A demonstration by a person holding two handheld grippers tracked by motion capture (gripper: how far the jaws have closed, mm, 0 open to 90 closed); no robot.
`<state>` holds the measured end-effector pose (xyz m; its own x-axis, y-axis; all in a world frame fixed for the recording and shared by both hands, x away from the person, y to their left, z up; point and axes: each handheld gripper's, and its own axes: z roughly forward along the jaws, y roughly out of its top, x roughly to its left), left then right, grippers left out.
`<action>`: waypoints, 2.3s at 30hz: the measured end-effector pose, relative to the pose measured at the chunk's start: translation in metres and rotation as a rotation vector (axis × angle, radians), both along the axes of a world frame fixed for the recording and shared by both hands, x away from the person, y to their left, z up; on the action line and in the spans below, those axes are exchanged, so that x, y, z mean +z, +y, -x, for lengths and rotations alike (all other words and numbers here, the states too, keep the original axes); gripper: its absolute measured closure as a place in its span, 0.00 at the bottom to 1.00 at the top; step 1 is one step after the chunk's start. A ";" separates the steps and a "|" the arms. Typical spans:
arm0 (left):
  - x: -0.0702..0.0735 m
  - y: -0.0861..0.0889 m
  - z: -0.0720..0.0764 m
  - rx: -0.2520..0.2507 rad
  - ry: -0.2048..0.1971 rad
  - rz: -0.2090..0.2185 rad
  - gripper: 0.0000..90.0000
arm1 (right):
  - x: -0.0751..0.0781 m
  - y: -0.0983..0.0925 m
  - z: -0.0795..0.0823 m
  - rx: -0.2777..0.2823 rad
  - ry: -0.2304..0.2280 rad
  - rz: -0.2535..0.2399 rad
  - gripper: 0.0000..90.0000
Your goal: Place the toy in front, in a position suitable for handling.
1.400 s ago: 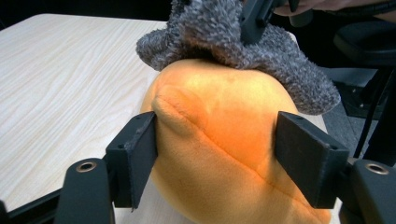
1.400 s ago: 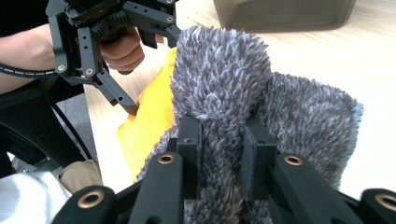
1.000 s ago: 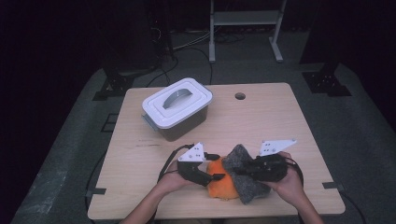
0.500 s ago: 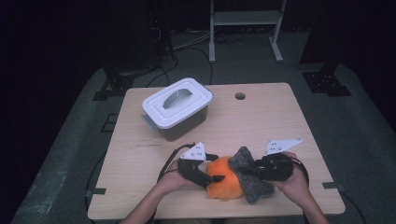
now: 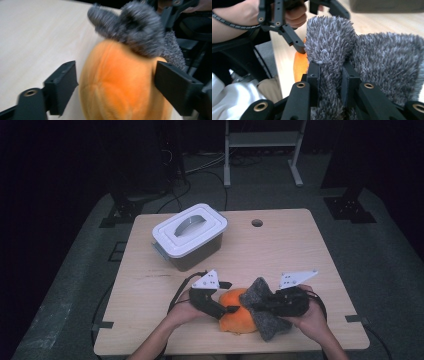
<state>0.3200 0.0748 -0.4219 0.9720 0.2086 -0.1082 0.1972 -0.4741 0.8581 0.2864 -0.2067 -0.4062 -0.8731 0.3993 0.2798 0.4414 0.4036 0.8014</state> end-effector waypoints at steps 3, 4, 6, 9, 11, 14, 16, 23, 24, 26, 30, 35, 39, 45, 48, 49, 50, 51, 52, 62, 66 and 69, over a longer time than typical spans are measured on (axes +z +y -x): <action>-0.005 -0.003 0.002 -0.028 0.008 -0.007 0.25 | 0.000 0.000 0.003 0.013 0.001 0.010 0.80; -0.004 -0.003 0.003 -0.028 -0.029 -0.016 0.30 | 0.001 0.001 0.004 0.011 -0.007 0.018 0.80; 0.001 -0.003 0.008 -0.029 -0.124 -0.012 0.43 | 0.005 0.000 0.004 -0.004 -0.032 0.025 0.80; 0.009 -0.005 0.013 -0.034 -0.250 0.016 0.49 | 0.016 -0.003 0.003 -0.050 -0.082 -0.019 0.80; 0.011 -0.006 0.013 -0.041 -0.284 0.006 0.49 | 0.022 -0.003 0.002 -0.077 -0.111 -0.044 0.80; 0.006 -0.003 0.009 -0.042 -0.252 0.008 0.46 | 0.018 -0.001 -0.002 -0.081 -0.108 -0.028 0.80; 0.004 -0.001 0.007 -0.019 -0.202 0.017 0.38 | 0.008 0.001 -0.004 -0.072 -0.081 -0.008 0.80; 0.000 -0.002 0.007 -0.017 -0.144 -0.006 0.31 | 0.006 0.006 0.003 -0.047 -0.063 -0.013 0.79; 0.000 -0.002 0.008 -0.025 -0.152 -0.002 0.35 | 0.008 0.006 0.003 -0.051 -0.076 -0.015 0.79; 0.000 -0.002 0.010 -0.055 -0.174 -0.004 0.39 | 0.012 0.005 0.003 -0.056 -0.089 -0.037 0.79; 0.001 0.001 0.010 -0.066 -0.178 -0.014 0.40 | 0.013 -0.001 0.000 -0.077 -0.097 -0.033 0.79; -0.002 0.010 0.006 -0.055 -0.138 -0.022 0.39 | -0.003 -0.019 -0.009 -0.118 -0.027 -0.007 0.79; -0.002 0.010 0.007 -0.062 -0.143 -0.023 0.39 | -0.009 -0.026 -0.011 -0.126 0.018 -0.033 0.79; -0.001 0.008 0.008 -0.065 -0.140 -0.030 0.35 | 0.003 -0.012 -0.008 -0.080 -0.017 -0.088 0.79; -0.002 0.008 0.007 -0.056 -0.131 -0.033 0.30 | -0.003 -0.007 -0.007 -0.070 -0.018 -0.065 0.78; -0.001 0.008 0.007 -0.054 -0.131 -0.035 0.30 | -0.003 -0.008 -0.007 -0.071 -0.018 -0.063 0.78; -0.001 0.009 0.006 -0.053 -0.128 -0.039 0.31 | -0.003 -0.010 -0.007 -0.074 -0.017 -0.062 0.78; -0.001 0.009 0.006 -0.053 -0.124 -0.039 0.32 | -0.004 -0.011 -0.007 -0.079 -0.016 -0.051 0.78; -0.001 0.010 0.005 -0.056 -0.121 -0.038 0.33 | -0.007 -0.014 -0.007 -0.081 -0.014 -0.048 0.78; -0.004 0.020 0.001 -0.054 -0.096 -0.057 0.34 | -0.016 -0.026 -0.014 -0.124 0.032 -0.029 0.78; 0.001 0.020 0.000 -0.033 -0.071 -0.055 0.23 | -0.013 -0.016 -0.011 -0.100 0.017 -0.041 0.78; 0.002 0.017 0.002 -0.032 -0.086 -0.057 0.22 | -0.011 -0.013 -0.009 -0.086 0.005 -0.031 0.78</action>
<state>0.3185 0.0921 -0.4204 0.9834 0.1807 -0.0133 0.1084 -0.5276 0.8425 0.2953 -0.2194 -0.4172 -0.8347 0.4635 0.2974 0.4773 0.3395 0.8105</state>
